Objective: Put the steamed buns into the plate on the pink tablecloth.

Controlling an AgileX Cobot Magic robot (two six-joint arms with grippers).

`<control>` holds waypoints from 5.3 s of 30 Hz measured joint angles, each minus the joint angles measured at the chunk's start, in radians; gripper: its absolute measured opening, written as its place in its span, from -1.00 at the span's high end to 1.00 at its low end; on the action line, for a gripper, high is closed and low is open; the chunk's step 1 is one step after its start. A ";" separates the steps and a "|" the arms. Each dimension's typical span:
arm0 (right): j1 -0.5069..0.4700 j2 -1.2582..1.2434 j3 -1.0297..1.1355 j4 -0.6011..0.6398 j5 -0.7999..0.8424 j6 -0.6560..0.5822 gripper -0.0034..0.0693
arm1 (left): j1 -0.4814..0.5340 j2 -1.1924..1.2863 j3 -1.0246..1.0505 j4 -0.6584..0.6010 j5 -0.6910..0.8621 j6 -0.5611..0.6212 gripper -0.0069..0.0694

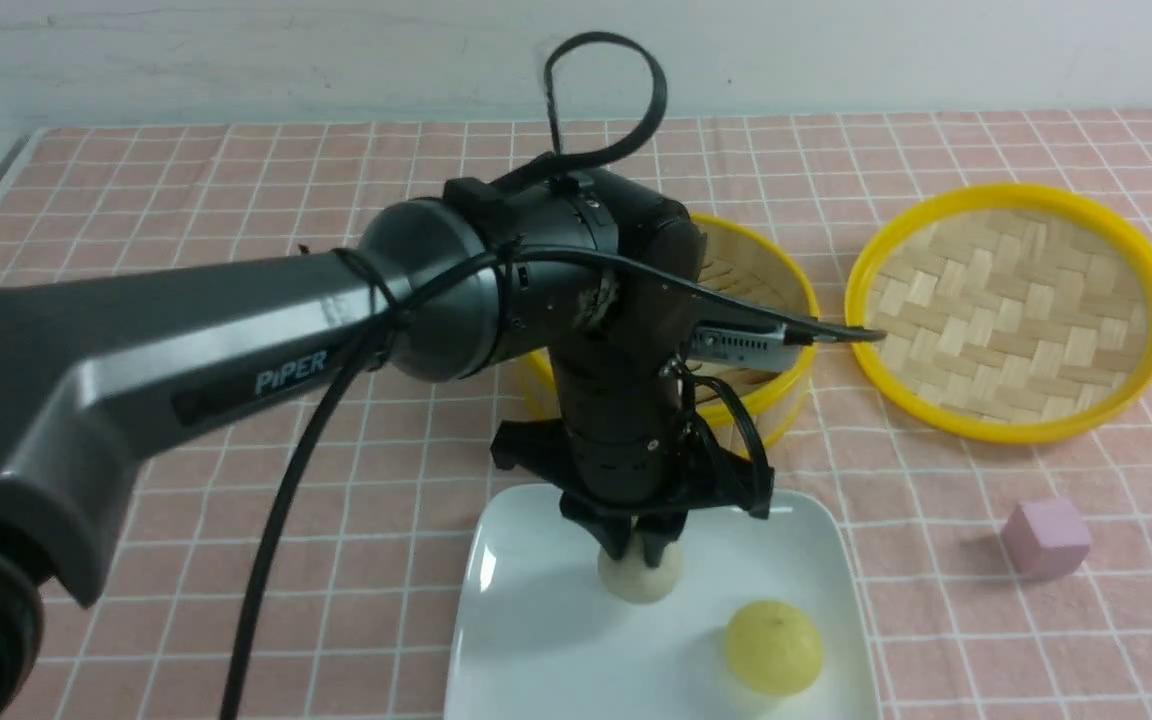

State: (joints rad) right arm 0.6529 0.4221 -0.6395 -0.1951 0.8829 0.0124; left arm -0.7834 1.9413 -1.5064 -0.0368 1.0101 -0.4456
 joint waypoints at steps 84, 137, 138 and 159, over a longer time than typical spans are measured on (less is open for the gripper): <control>0.000 0.000 0.000 0.007 -0.021 0.016 0.60 | -0.031 -0.282 0.408 0.002 -0.152 0.161 0.71; 0.000 -0.002 0.193 0.238 -0.489 0.066 0.90 | -0.031 -0.241 0.190 0.237 -0.054 0.141 -0.19; 0.000 -0.002 0.193 0.238 -0.489 0.066 0.90 | -0.031 -0.241 0.190 0.237 -0.053 0.141 -0.19; -0.139 -0.176 0.303 0.236 -0.504 0.068 0.87 | -0.031 -0.241 0.190 0.234 -0.037 0.089 -0.17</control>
State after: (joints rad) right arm 0.5136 0.2466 -0.3361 0.0409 0.3790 0.0802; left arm -0.8148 1.7004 -1.3166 0.1976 0.9733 -0.3569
